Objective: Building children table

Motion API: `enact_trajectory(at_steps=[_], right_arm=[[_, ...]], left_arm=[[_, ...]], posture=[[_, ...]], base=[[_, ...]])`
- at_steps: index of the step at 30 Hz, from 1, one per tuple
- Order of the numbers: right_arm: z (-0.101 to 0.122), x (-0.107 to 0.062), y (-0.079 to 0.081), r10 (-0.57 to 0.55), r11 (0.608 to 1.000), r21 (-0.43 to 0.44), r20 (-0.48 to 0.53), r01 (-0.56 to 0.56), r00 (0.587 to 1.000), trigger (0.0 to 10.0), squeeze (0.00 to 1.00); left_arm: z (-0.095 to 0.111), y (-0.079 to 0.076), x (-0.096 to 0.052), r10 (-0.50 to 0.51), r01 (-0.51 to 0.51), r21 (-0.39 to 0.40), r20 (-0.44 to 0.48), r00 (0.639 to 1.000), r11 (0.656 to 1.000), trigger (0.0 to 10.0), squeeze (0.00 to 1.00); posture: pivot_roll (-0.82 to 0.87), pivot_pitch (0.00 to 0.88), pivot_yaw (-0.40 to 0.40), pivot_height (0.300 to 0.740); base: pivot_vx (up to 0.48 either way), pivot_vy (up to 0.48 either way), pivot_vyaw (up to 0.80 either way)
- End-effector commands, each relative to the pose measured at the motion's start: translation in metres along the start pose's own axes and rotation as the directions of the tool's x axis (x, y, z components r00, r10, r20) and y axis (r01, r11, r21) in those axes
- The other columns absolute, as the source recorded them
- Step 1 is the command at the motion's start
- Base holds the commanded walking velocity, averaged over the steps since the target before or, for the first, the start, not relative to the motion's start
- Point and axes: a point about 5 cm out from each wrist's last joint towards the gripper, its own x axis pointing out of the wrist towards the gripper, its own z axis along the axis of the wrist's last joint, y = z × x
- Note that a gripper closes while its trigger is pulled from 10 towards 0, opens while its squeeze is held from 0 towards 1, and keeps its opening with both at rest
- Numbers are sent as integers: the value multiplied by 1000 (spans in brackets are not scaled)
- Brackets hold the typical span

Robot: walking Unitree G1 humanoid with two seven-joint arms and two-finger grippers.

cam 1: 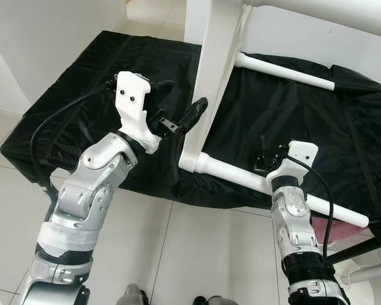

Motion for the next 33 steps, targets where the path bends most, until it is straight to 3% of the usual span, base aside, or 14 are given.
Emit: enact_trajectory(at_steps=[1, 7, 15, 19, 25, 33], right_arm=[[-5, -2, -1, -8, 1000, -4, -24, 8, 1000, 10000, 0], [-4, -3, -1, -12, 1000, -1, -10, 12, 1000, 10000, 0], [-5, -5, -1, -23, 1000, -1, -10, 23, 1000, 10000, 0], [-5, -5, -1, -26, 1000, 3, -10, 26, 1000, 10000, 0], [-7, -8, -1, -41, 999, 6, -13, 41, 999, 10000, 0], [-8, -8, 0, -44, 999, 8, -19, 44, 999, 10000, 0]], left_arm=[[0, -5, 3, -77, 77, -2, -10, 997, 997, 10000, 0], [-3, -5, 7, -77, 77, -13, -30, 997, 997, 10000, 0], [-10, -4, 19, -43, 42, -6, -124, 991, 999, 10000, 0], [-11, 4, 29, 73, -67, 47, -157, 985, 997, 10000, 0], [-3, 11, 42, 244, -239, 47, -145, 959, 970, 10000, 0], [6, 14, 50, 341, -327, 118, -128, 931, 938, 10000, 0]], posture=[[53, 117, -62, 740], [48, 116, -54, 740], [44, 113, -42, 740], [42, 111, -34, 740], [39, 115, -23, 740], [48, 122, -26, 740]], base=[[0, 0, 0], [0, 0, 0], [0, 0, 0], [0, 0, 0], [0, 0, 0], [0, 0, 0]])
